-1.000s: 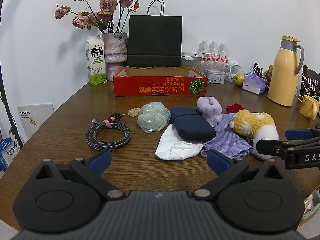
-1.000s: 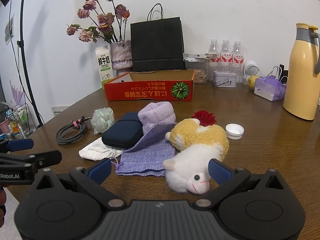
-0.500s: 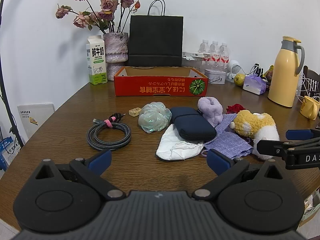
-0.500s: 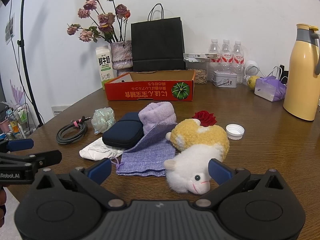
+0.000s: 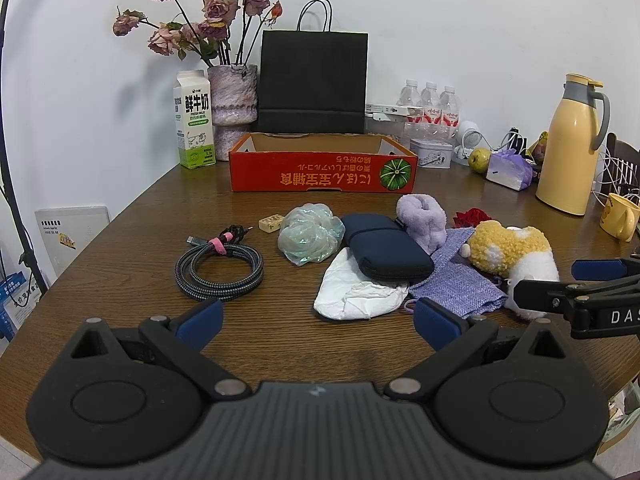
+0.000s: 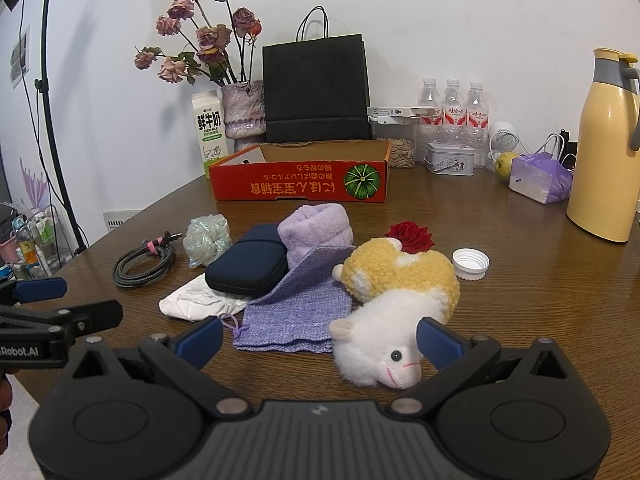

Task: Organize objects

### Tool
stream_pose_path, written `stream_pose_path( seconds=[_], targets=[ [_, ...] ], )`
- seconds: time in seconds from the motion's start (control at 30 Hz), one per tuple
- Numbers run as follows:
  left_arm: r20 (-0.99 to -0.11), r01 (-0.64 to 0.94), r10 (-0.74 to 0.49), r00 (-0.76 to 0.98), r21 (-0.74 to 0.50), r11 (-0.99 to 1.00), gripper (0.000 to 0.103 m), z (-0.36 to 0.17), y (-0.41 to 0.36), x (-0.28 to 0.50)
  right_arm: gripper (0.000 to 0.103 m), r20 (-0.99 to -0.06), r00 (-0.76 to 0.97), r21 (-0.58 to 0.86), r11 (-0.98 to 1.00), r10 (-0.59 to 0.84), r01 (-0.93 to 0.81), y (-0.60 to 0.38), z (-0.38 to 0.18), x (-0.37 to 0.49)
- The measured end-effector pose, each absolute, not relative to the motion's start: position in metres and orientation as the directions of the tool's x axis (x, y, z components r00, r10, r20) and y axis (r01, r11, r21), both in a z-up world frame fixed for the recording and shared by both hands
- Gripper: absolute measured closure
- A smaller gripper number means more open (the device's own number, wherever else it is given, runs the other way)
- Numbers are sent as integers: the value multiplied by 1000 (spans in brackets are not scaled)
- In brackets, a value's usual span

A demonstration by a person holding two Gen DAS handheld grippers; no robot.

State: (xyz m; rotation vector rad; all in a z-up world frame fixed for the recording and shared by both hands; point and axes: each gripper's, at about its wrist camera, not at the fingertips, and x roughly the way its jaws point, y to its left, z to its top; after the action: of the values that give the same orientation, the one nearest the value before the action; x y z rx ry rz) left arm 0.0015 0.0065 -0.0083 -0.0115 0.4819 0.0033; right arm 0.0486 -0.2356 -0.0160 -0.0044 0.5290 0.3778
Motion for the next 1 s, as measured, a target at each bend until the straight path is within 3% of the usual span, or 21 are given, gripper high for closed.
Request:
stream_pose_path(
  seconds=[1.0],
  targets=[
    [-504, -62, 35, 863, -36, 997, 0, -22, 24, 33, 0, -542, 798, 60, 960, 262, -275, -246, -30, 93]
  ],
)
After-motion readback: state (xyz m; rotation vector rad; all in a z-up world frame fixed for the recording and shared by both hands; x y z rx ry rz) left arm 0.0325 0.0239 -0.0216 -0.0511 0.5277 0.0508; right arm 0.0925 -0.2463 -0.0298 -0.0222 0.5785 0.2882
